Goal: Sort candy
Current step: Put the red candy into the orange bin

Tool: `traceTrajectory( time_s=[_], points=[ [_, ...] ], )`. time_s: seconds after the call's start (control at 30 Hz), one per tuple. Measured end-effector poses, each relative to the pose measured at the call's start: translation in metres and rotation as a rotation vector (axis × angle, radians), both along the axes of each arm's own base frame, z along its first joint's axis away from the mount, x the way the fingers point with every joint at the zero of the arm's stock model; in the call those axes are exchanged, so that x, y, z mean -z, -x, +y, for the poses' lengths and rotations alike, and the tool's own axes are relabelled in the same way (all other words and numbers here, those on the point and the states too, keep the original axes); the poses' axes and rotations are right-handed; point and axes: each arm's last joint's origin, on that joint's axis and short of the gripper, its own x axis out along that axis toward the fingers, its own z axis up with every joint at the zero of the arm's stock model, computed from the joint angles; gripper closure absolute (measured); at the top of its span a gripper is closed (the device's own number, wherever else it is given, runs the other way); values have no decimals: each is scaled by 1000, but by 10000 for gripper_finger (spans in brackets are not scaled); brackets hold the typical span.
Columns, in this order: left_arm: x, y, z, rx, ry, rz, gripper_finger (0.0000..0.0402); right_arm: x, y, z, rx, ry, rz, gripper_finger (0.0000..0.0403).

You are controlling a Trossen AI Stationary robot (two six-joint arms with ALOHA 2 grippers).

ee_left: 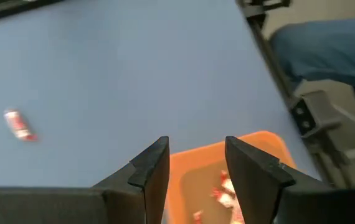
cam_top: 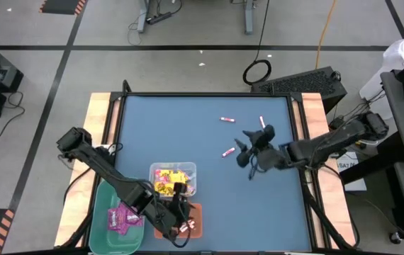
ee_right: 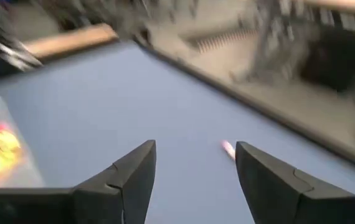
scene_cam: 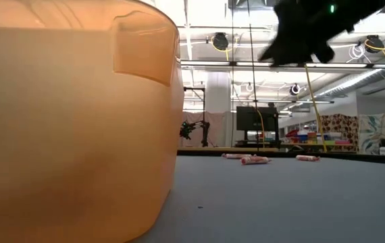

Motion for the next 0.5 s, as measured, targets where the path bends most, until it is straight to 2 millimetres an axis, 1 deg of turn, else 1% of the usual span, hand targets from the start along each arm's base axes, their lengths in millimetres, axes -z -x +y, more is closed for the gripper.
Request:
traceTrajectory(
  time_s=[0.17, 0.27, 0.4, 0.5],
  points=[
    [-9, 7, 8, -61, -57, -22, 239, 16, 26, -42, 198, -190, 191, 193],
    [-10, 6, 11, -100, -96, -49, 239, 23, 36, -62, 319, -250, 269, 193],
    [-11, 1, 19, -170, -152, -83, 239, 30, 37, -88, 411, -280, 335, 192],
    [-11, -4, 26, -232, -109, -84, 239, 37, 36, -106, 456, -295, 387, 192]
  ],
)
